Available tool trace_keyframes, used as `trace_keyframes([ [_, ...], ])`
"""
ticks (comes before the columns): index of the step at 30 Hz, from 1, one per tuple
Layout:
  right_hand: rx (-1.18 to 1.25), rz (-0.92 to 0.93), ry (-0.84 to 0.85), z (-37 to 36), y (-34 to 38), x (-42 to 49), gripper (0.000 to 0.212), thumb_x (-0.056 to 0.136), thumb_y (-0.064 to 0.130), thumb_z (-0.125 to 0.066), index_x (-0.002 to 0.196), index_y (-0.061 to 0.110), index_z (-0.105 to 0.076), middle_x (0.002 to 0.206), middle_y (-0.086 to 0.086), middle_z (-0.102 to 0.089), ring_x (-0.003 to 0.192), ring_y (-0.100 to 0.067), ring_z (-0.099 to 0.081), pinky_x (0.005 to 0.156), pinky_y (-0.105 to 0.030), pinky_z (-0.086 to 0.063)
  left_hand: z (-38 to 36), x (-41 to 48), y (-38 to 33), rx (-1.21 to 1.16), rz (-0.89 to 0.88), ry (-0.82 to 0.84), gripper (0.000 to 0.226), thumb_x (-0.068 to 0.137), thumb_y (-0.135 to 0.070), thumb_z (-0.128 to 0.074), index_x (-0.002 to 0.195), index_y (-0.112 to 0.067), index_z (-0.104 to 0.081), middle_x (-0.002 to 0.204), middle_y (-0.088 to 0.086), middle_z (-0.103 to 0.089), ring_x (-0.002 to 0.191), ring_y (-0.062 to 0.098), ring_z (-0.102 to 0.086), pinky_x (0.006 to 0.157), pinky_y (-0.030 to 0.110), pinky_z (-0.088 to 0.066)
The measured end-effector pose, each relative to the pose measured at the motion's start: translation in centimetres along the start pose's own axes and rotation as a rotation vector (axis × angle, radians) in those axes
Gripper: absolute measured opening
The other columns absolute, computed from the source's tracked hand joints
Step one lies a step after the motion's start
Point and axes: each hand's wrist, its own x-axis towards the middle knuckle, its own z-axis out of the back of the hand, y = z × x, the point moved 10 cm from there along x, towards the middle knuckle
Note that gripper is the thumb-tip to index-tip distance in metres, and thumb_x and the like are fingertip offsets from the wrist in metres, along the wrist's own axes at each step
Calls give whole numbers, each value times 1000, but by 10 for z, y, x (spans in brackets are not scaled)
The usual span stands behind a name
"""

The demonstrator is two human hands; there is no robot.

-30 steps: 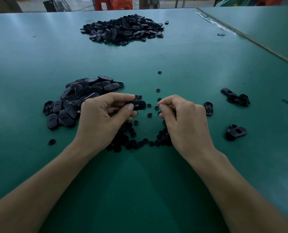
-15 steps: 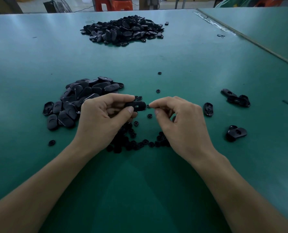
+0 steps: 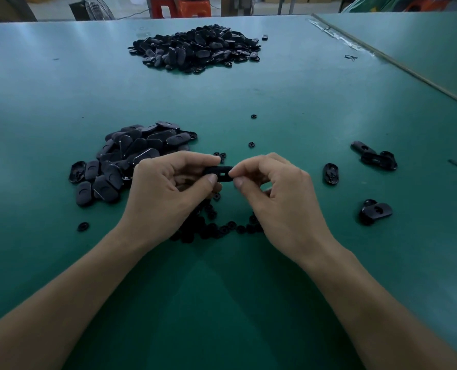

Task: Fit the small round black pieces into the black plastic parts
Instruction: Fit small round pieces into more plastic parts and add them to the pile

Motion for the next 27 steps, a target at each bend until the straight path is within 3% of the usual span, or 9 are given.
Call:
trace_keyframes([
  [5, 10, 16, -7, 0, 1, -1, 15, 90, 10, -70, 92, 24, -75, 88, 9, -66, 83, 0, -60, 69, -4, -39, -3, -1, -3, 27, -19, 16, 34, 85, 9, -71, 100, -21, -73, 90, -3, -78, 79, 13, -76, 76, 24, -60],
  [11, 43, -12, -95, 3, 0, -2, 12, 86, 10, -74, 87, 22, -72, 74, 11, -70, 70, -5, -65, 65, -17, -52, -6, -3, -6, 45, -42, 26, 34, 83, 8, -74, 96, -23, -73, 90, -4, -78, 79, 13, -76, 76, 22, -59],
  [17, 17, 2, -83, -3, 3, -4, 13, 89, 7, -71, 90, 19, -74, 75, 10, -69, 69, -2, -62, 64, -5, -43, -7, -4, -9, 88, -64, 27, 33, 81, 6, -76, 95, -24, -74, 91, -4, -78, 81, 12, -76, 78, 24, -60],
  [23, 58, -35, -104, -4, 0, -6, 13, 89, 5, -69, 91, 18, -73, 76, 11, -69, 71, -2, -64, 66, -8, -46, -8, -4, -8, 48, -58, 24, 34, 81, 8, -75, 96, -22, -74, 93, -3, -78, 82, 12, -76, 78, 21, -58],
  [27, 70, -54, -131, 0, -2, -5, 12, 90, 5, -68, 91, 16, -72, 75, 13, -68, 72, -2, -63, 67, -8, -46, -14, -6, -9, 35, -56, 27, 38, 81, 7, -76, 100, -26, -73, 92, -4, -78, 82, 15, -76, 79, 28, -60],
])
